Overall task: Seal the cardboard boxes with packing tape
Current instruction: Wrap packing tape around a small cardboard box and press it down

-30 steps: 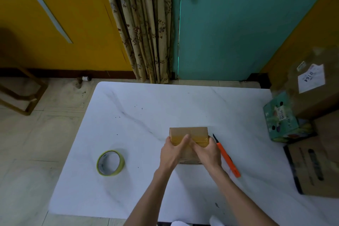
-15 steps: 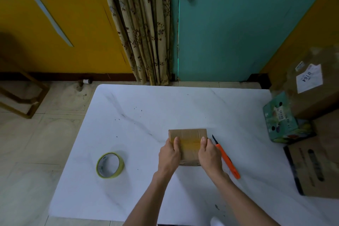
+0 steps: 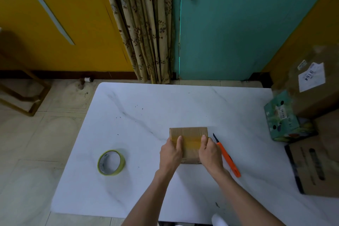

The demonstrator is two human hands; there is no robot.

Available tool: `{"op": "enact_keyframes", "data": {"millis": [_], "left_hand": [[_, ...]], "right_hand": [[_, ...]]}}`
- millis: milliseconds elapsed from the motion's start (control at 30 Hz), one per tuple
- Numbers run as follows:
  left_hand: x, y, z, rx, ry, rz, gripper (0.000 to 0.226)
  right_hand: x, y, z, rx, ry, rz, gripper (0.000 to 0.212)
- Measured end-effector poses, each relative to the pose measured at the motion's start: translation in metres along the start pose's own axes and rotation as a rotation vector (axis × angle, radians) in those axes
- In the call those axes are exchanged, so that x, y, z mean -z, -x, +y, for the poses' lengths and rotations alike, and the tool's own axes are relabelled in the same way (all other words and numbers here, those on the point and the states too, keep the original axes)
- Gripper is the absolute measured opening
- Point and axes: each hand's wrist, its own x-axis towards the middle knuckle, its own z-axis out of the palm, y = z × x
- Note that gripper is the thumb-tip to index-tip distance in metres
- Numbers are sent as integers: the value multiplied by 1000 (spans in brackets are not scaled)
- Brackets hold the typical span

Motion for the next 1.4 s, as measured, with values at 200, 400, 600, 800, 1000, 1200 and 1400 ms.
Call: {"op": "enact_keyframes", "data": {"millis": [200, 400, 600, 800, 1000, 1200, 1400], "left_hand": [[2, 4, 0, -11, -42, 29, 43], [1, 13, 1, -8, 114, 5, 45], [-3, 8, -2, 38, -7, 39, 49], [1, 5, -4, 29, -12, 39, 49], [21, 6, -26, 100, 325, 44, 61], [25, 2, -41, 199, 575, 76, 44], [30, -11, -27, 192, 411, 114, 51]], "right_hand": [[6, -2, 3, -8, -28, -71, 47], [0, 3, 9, -72, -192, -142, 55], [9, 5, 1, -3, -27, -103, 46], [23, 5, -1, 15, -190, -112, 50], [24, 6, 14, -140, -577, -260, 46], [21, -1, 15, -290, -665, -413, 104], [-4, 14, 10, -139, -412, -127, 71]]}}
